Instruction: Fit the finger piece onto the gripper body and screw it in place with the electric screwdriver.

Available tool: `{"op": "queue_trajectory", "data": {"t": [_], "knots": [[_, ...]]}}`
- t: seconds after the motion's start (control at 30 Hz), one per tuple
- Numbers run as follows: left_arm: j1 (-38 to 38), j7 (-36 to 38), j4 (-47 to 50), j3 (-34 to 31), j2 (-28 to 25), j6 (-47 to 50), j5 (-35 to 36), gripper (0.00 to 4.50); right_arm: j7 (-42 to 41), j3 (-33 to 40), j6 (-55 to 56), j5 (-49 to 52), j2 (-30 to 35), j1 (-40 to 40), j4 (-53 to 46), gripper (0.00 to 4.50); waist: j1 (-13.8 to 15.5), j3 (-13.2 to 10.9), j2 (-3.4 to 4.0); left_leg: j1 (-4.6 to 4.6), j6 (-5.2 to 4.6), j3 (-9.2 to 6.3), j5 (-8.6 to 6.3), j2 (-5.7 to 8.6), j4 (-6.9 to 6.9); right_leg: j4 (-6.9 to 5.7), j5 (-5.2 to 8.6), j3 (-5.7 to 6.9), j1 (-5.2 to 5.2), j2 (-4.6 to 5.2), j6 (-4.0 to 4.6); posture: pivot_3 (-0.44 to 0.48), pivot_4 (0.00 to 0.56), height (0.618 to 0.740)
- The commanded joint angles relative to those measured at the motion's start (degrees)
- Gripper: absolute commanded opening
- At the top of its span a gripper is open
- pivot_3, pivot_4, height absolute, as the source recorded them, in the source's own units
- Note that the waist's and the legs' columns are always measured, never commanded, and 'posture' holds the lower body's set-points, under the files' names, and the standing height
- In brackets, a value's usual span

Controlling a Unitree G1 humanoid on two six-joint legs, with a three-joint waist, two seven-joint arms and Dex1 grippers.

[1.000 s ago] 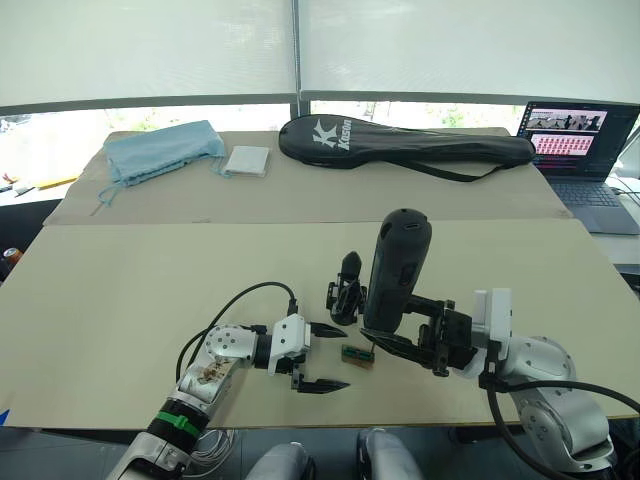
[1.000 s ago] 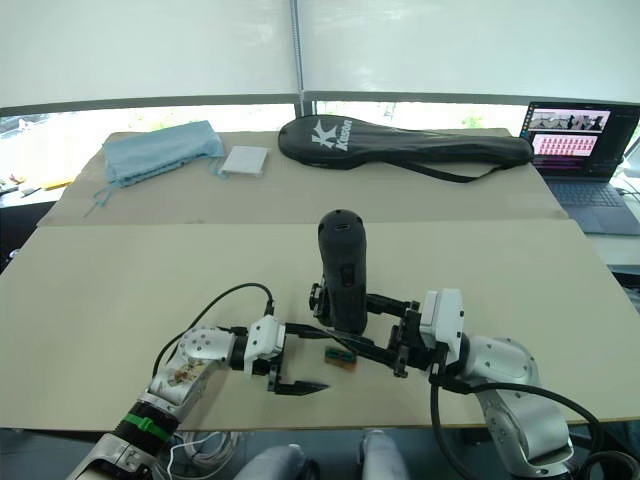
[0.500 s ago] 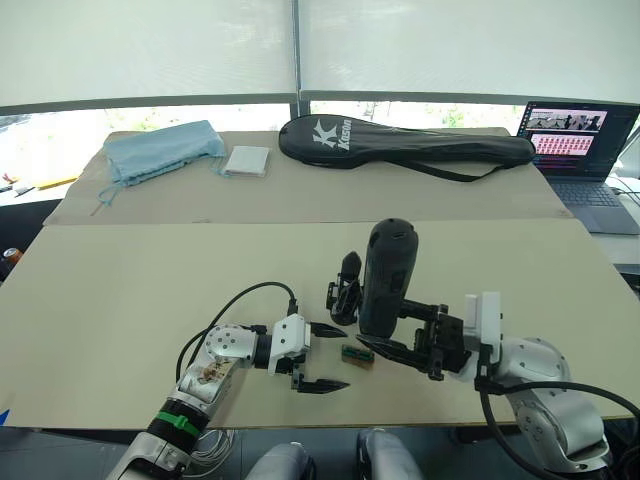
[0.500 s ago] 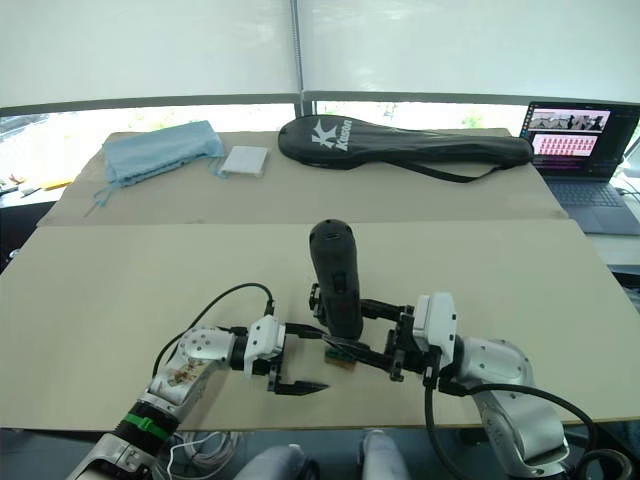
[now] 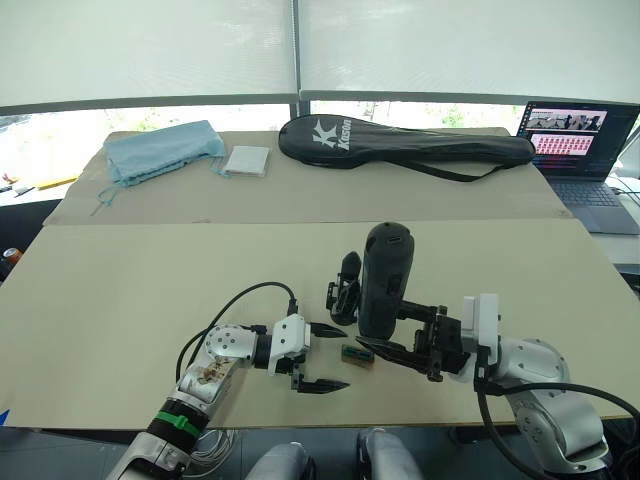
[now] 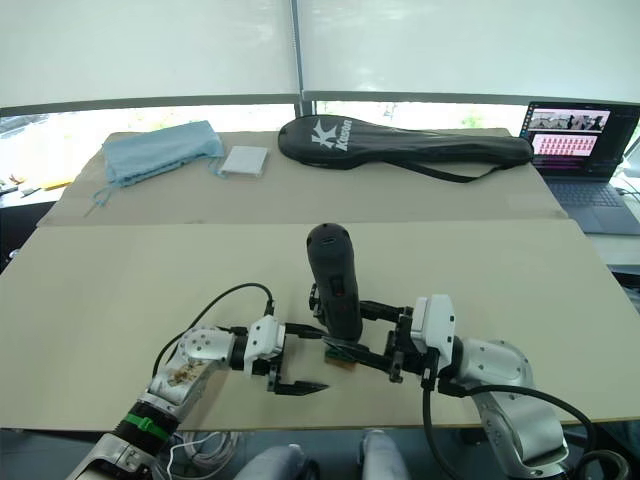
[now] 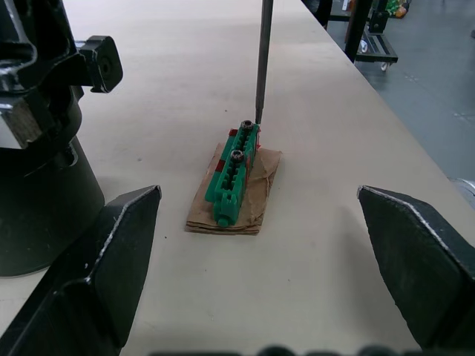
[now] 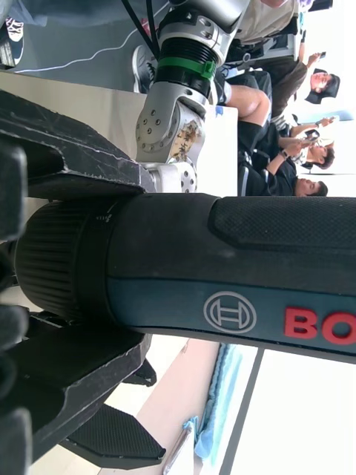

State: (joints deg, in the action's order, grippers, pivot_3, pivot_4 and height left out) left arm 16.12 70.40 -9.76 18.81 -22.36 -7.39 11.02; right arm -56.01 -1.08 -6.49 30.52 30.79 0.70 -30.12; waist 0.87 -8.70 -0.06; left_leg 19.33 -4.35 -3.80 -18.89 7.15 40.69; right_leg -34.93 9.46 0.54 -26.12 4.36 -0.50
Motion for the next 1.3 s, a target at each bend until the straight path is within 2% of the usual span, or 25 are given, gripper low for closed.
{"op": "queue_trajectory", "data": {"t": [0.03,1.3], "knots": [[-1.1,0.2,-1.4,1.0,-0.2,0.4,-0.7,4.50,0.0,1.3,2.3,1.2,-0.3,-0.4,-1.6,1.93,0.0,0.0,0.00,0.00,0.00,0.00,0.00,0.00,0.00,0.00,0.00,0.00,0.00,0.00,0.00,0.000,0.150,0.740],[-1.6,-0.4,0.9,1.1,-0.4,2.2,-0.5,4.50,0.3,0.8,2.0,0.9,-0.7,-1.1,-1.5,1.93,0.0,0.0,0.00,0.00,0.00,0.00,0.00,0.00,0.00,0.00,0.00,0.00,0.00,0.00,0.00,0.000,0.150,0.740]]}}
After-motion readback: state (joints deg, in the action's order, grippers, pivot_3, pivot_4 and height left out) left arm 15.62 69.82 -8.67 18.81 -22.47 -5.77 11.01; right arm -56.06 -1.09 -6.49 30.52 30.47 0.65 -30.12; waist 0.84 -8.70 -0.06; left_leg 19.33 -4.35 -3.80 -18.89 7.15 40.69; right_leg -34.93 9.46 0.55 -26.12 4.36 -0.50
